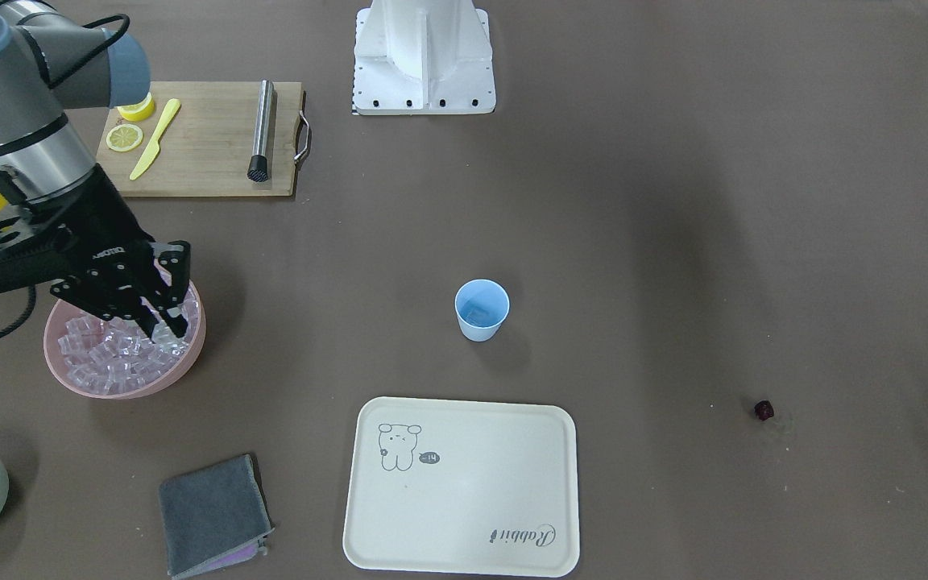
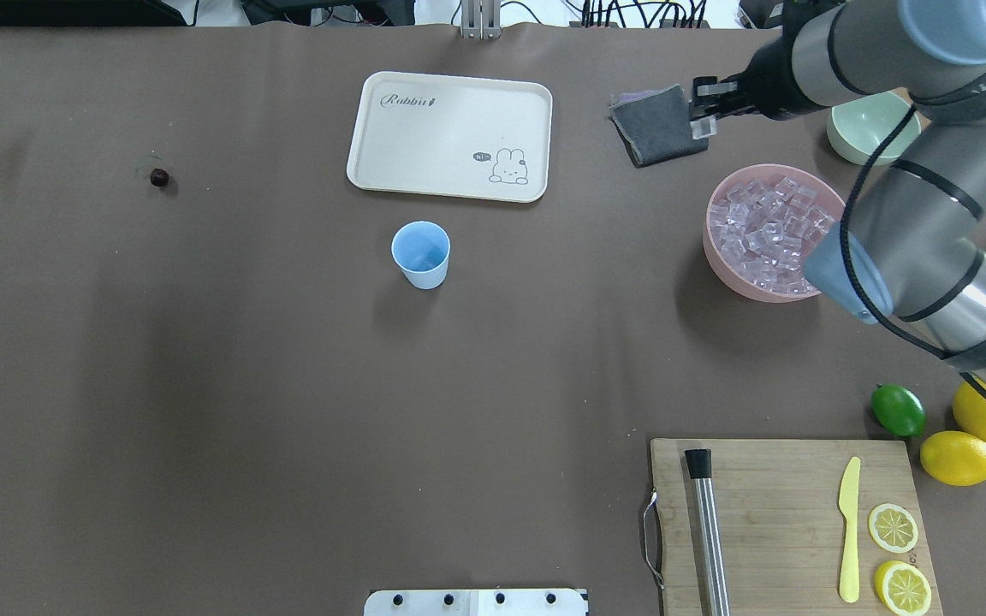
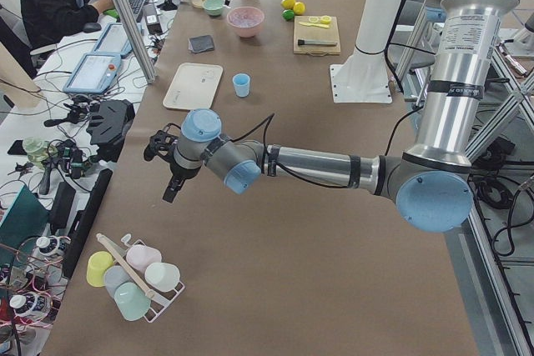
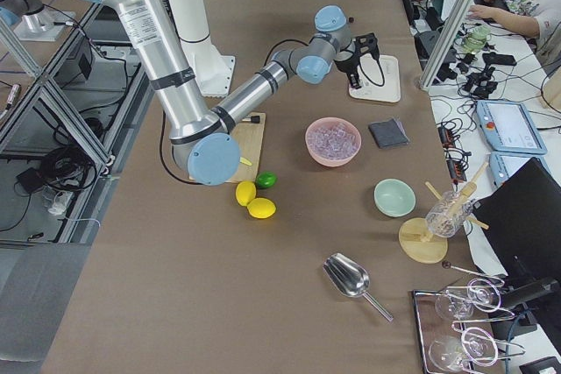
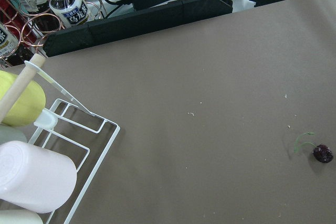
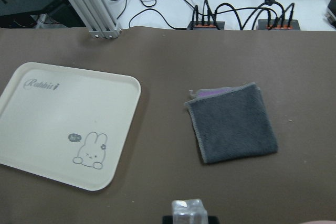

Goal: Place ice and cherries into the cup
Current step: 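Carry the second ice cube with the right gripper over the cup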

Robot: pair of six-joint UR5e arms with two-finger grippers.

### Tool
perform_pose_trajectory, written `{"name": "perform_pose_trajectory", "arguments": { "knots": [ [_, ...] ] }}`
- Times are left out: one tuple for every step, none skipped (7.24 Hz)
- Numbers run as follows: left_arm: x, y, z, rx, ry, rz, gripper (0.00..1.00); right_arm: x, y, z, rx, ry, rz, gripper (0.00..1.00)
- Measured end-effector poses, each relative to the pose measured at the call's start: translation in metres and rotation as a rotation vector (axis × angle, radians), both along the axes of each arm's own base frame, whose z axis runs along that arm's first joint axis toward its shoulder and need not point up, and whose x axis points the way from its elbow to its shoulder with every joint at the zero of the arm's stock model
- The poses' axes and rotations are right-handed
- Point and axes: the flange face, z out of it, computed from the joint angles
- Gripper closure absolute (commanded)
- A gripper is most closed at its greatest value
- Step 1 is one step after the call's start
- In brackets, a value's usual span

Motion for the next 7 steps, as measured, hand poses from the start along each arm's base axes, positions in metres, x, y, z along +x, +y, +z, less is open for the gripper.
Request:
{"name": "perform_pose_trajectory", "arguments": {
  "knots": [
    [0.001,-0.001,-0.002,0.004,0.001,0.001,0.02,-0.026,0.006,-0.023,0.029,-0.017,-0.029,1.00],
    [0.001,-0.002,-0.005,0.009,0.002,0.002,0.02,-0.048,0.014,-0.041,0.053,-0.032,-0.055,1.00],
    [0.003,-0.003,-0.007,0.012,0.002,0.004,0.02,-0.071,0.020,-0.057,0.075,-0.039,-0.073,1.00],
    [0.004,-0.003,-0.006,0.011,0.002,0.007,0.02,-0.099,0.025,-0.074,0.096,-0.040,-0.068,1.00],
    [0.007,-0.002,-0.004,0.007,0.001,0.012,0.02,-0.128,0.033,-0.090,0.113,-0.039,-0.039,1.00],
    [0.013,-0.001,-0.001,0.001,0.001,0.022,0.02,-0.153,0.045,-0.101,0.131,-0.042,-0.006,1.00],
    [0.021,0.000,0.004,-0.008,-0.001,0.035,0.02,-0.172,0.055,-0.106,0.153,-0.044,0.022,1.00]
  ]
}}
